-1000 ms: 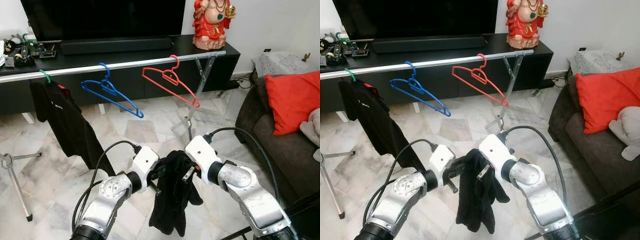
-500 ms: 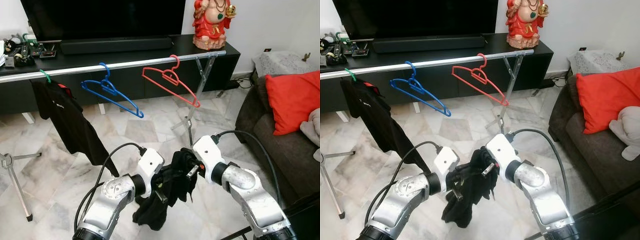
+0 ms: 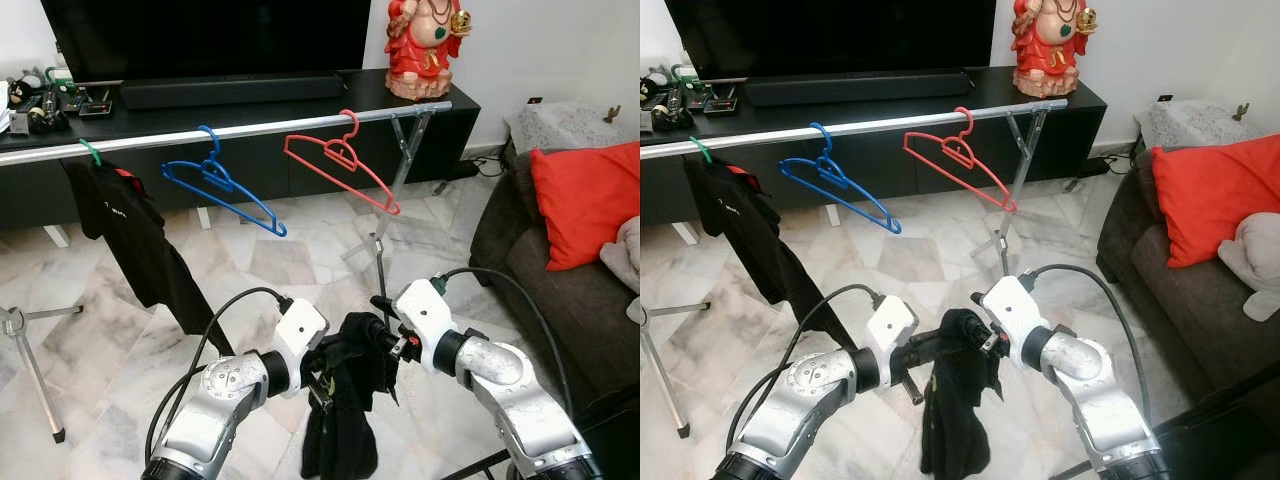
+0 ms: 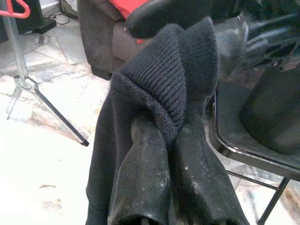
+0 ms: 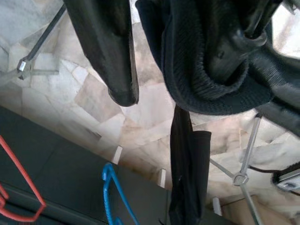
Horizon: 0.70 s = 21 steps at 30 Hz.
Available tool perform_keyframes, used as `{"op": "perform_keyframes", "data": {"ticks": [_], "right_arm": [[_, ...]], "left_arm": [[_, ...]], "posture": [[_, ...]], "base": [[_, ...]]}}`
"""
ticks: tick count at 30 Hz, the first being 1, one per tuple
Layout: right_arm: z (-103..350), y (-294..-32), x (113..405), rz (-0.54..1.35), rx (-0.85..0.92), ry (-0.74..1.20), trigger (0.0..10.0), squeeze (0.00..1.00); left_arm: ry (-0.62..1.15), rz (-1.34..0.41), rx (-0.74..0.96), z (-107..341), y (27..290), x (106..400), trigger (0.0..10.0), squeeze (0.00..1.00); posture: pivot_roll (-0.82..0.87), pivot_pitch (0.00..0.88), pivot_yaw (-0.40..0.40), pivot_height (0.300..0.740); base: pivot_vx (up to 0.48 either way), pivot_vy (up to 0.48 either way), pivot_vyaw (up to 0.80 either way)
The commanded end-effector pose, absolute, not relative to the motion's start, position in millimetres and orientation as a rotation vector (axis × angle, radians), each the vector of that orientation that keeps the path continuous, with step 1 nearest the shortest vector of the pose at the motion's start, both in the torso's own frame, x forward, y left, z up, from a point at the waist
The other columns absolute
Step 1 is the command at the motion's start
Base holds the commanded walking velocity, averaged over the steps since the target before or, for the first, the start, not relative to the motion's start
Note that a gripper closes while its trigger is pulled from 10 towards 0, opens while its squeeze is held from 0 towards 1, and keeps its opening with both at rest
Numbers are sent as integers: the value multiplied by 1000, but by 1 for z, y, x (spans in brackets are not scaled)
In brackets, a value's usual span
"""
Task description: Hang hanger
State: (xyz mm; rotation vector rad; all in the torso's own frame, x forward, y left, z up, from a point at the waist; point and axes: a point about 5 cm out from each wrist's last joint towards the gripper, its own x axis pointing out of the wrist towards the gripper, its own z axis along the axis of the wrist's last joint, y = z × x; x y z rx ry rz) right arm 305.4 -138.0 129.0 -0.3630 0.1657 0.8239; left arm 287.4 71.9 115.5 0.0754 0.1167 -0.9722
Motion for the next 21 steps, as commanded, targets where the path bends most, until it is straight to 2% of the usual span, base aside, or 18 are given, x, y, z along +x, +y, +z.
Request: {"op": "perform_keyframes", "data": {"ticks": [1,13,21], "right_arm": [[125,-143,302,837,-359,174,10000,0],[112,-152,306,810,-531,175,10000,0],[104,-152,305,801,-509,169,10000,0]], "left_arm": [[90,-999,77,121,68,285,0,0],[93,-1008,74,123,67,283,0,0],[89,-1011,72,124,65,283,0,0]], "posture": [[-83,143,-28,740],[-82,146,-29,740],[-80,145,-30,740]], "base": [[0,0,0],[0,0,0],[0,0,0]]}}
